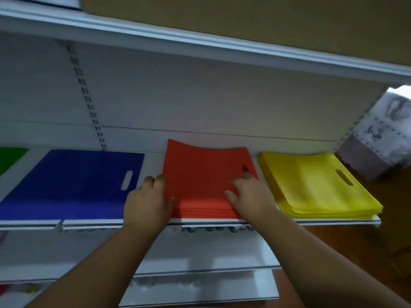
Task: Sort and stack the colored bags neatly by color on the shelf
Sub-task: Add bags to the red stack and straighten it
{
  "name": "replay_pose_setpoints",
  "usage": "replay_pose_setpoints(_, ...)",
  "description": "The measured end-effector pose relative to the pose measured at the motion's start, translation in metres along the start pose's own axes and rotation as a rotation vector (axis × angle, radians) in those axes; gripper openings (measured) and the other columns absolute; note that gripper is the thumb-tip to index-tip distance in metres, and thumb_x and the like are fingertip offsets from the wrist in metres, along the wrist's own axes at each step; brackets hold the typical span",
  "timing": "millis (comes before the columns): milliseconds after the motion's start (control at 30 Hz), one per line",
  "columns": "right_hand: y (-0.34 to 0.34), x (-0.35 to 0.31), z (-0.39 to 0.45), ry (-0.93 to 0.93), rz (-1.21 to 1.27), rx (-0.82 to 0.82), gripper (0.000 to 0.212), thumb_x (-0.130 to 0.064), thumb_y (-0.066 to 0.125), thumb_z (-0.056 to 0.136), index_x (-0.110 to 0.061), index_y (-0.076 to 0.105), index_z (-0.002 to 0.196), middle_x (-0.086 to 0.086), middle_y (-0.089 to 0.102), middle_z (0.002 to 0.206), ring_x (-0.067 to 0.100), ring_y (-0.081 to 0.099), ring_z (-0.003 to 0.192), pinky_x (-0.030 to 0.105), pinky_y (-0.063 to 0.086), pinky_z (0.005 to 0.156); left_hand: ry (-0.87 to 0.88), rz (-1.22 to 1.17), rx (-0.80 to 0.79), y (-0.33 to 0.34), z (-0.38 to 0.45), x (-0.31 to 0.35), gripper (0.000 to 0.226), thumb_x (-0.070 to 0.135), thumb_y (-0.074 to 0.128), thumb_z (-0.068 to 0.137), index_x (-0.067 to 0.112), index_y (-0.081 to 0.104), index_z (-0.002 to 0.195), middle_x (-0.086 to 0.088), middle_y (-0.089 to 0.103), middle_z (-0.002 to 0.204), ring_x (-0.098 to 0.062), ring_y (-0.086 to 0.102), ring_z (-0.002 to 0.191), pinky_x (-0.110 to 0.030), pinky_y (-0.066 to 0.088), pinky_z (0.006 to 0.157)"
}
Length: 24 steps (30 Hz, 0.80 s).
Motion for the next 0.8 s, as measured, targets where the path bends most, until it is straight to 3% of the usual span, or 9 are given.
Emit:
replay_pose_setpoints(133, -0.014, -0.076, 0.007, -0.174, 0.107, 0.074, 0.041, -0.04, 0.056, 0.094, -0.026, 0.06, 0.132, 0.007, 0.058, 0.124, 0.027, 0.06, 0.11, 0.035, 0.049, 0.088, -0.058, -0.161, 0.011, -0.018, -0.029, -0.031, 0.052, 0.035, 0.074, 0.082, 0.019, 0.056, 0.128, -0.007, 0.065, 0.105, -0.03, 0.065, 0.076, -0.035, 0.048, 0.063)
replay_pose_setpoints(200, -0.011, -0.129, 0.005, -0.273, 0.156, 0.087, 0.043, -0.039, 0.056, 0.094, -0.024, 0.057, 0.134, 0.008, 0.06, 0.123, 0.028, 0.058, 0.112, 0.036, 0.048, 0.09, -0.129, -0.225, 0.024, -0.036, -0.05, -0.069, 0.052, 0.037, 0.071, 0.085, 0.021, 0.054, 0.132, -0.004, 0.063, 0.103, -0.027, 0.064, 0.08, -0.035, 0.048, 0.066)
replay_pose_setpoints(300, 0.001, -0.224, -0.008, -0.392, 0.28, 0.059, 0.051, -0.037, 0.054, 0.096, -0.025, 0.045, 0.145, 0.002, 0.059, 0.113, 0.021, 0.057, 0.101, 0.036, 0.048, 0.086, -0.247, -0.291, 0.062, -0.067, -0.09, -0.144, 0.053, 0.04, 0.069, 0.087, 0.03, 0.049, 0.135, 0.008, 0.053, 0.095, -0.013, 0.057, 0.079, -0.032, 0.047, 0.068)
replay_pose_setpoints(433, 0.02, -0.364, -0.04, -0.528, 0.45, 0.003, 0.06, -0.041, 0.05, 0.098, -0.039, 0.024, 0.151, -0.011, 0.051, 0.097, 0.009, 0.051, 0.078, 0.033, 0.047, 0.07, -0.366, -0.205, 0.113, -0.114, -0.155, -0.26, 0.049, 0.047, 0.063, 0.088, 0.036, 0.048, 0.133, 0.011, 0.047, 0.078, -0.008, 0.046, 0.065, -0.028, 0.038, 0.059)
replay_pose_setpoints(533, 0.029, -0.466, -0.063, -0.654, 0.556, -0.01, 0.067, -0.04, 0.051, 0.097, -0.048, 0.012, 0.151, -0.011, 0.052, 0.096, 0.005, 0.048, 0.073, 0.029, 0.039, 0.063, -0.445, -0.136, 0.145, -0.153, -0.2, -0.343, 0.053, 0.048, 0.061, 0.089, 0.038, 0.042, 0.138, 0.012, 0.05, 0.085, -0.007, 0.048, 0.065, -0.026, 0.035, 0.054)
replay_pose_setpoints(633, 0.037, -0.552, -0.078, -0.725, 0.612, -0.028, 0.076, -0.041, 0.052, 0.097, -0.058, -0.003, 0.147, -0.007, 0.055, 0.103, 0.005, 0.046, 0.07, 0.03, 0.042, 0.061, -0.553, -0.117, 0.18, -0.194, -0.244, -0.412, 0.058, 0.042, 0.064, 0.089, 0.04, 0.04, 0.141, 0.014, 0.054, 0.095, -0.008, 0.057, 0.077, -0.031, 0.048, 0.06)
replay_pose_setpoints(700, 0.042, -0.599, -0.084, -0.76, 0.597, -0.017, 0.075, -0.042, 0.053, 0.096, -0.054, 0.0, 0.149, -0.007, 0.052, 0.105, 0.007, 0.045, 0.072, 0.029, 0.04, 0.064, -0.598, -0.094, 0.2, -0.215, -0.267, -0.448, 0.058, 0.04, 0.065, 0.088, 0.042, 0.04, 0.14, 0.016, 0.056, 0.1, -0.009, 0.06, 0.084, -0.033, 0.053, 0.065)
replay_pose_setpoints(800, 0.052, -0.657, -0.076, -0.792, 0.581, -0.001, 0.062, -0.043, 0.055, 0.095, -0.043, 0.026, 0.15, -0.006, 0.045, 0.116, 0.01, 0.047, 0.077, 0.028, 0.04, 0.069, -0.668, -0.099, 0.231, -0.231, -0.28, -0.5, 0.058, 0.04, 0.065, 0.088, 0.042, 0.04, 0.141, 0.016, 0.056, 0.106, -0.008, 0.06, 0.09, -0.03, 0.053, 0.067)
Point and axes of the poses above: each hand's wrist, its own z-axis towards the middle knuckle, its own y-axis out of the palm, x = y × z, the point moved 7 cm from there along z, towards the middle knuckle
